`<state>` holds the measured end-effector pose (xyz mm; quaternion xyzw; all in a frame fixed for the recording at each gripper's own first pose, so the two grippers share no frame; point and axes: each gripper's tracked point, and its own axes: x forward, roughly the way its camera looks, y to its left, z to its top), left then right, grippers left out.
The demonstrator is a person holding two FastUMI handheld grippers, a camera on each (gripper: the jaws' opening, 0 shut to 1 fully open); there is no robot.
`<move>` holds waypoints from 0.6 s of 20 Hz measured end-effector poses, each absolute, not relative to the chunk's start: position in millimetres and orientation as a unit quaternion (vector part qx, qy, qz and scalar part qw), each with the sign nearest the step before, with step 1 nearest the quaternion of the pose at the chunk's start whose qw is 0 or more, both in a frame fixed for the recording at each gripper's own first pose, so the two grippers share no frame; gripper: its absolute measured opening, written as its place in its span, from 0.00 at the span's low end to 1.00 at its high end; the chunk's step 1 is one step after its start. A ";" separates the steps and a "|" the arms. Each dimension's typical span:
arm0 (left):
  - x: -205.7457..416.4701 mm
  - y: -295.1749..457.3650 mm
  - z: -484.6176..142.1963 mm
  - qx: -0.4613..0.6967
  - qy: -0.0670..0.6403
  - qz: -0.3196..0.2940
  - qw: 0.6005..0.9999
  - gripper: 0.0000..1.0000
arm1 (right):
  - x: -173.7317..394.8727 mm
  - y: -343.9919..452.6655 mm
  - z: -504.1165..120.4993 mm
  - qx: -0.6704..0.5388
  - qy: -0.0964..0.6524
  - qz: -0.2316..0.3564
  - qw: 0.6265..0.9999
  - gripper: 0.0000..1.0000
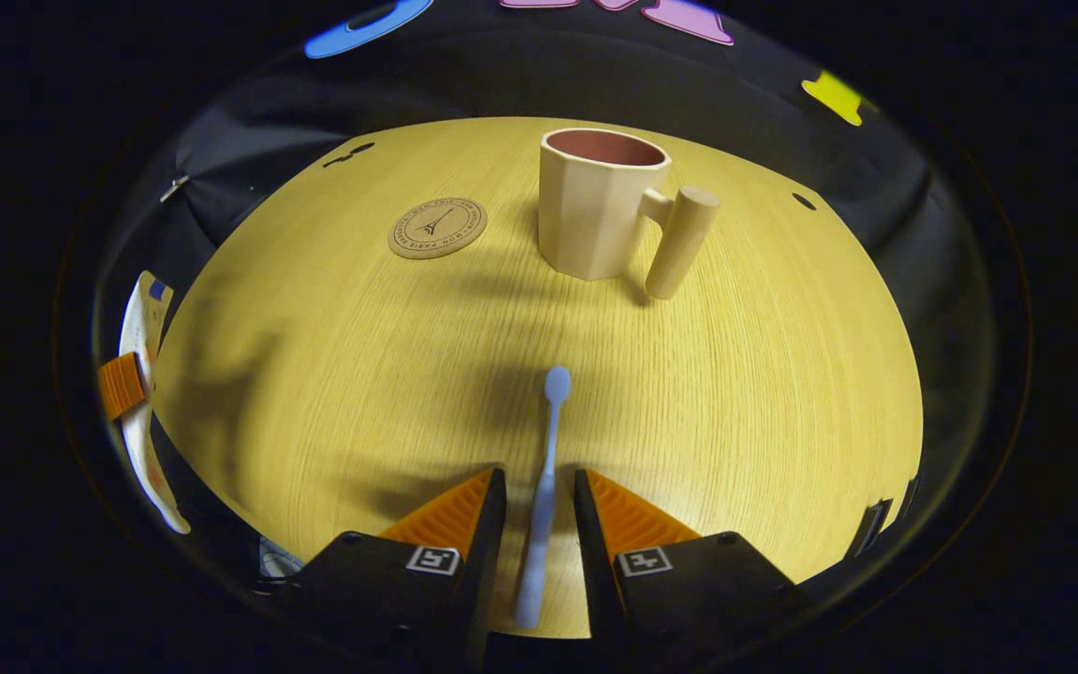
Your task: Put the toothbrush and toothpaste on the desktop into the cup, then pick up the cup and place it on the coaster on the desktop.
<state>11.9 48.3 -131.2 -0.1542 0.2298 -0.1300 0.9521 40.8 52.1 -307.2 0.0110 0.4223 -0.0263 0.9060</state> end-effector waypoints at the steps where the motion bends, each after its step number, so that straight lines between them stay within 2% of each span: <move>1: 10.1 51.3 -131.5 -0.157 0.230 -0.127 0.952 0.23 | 39.9 52.2 -306.4 0.018 0.426 -0.031 0.904 0.44; 3: 8.6 53.4 -133.8 -0.164 0.230 -0.122 0.951 0.22 | 40.2 50.1 -305.5 0.030 0.427 -0.043 0.903 0.42; 4: 6.3 55.1 -134.8 -0.167 0.230 -0.121 0.951 0.23 | 40.0 48.1 -305.7 0.030 0.427 -0.049 0.902 0.23; 6: 3.3 56.8 -134.5 -0.169 0.228 -0.116 0.952 0.23 | 41.6 49.4 -306.5 0.024 0.428 -0.048 0.902 0.12; 12: 2.0 46.4 -125.1 -0.177 0.211 -0.114 0.955 0.23 | 38.0 58.0 -302.9 0.018 0.411 -0.001 0.911 0.06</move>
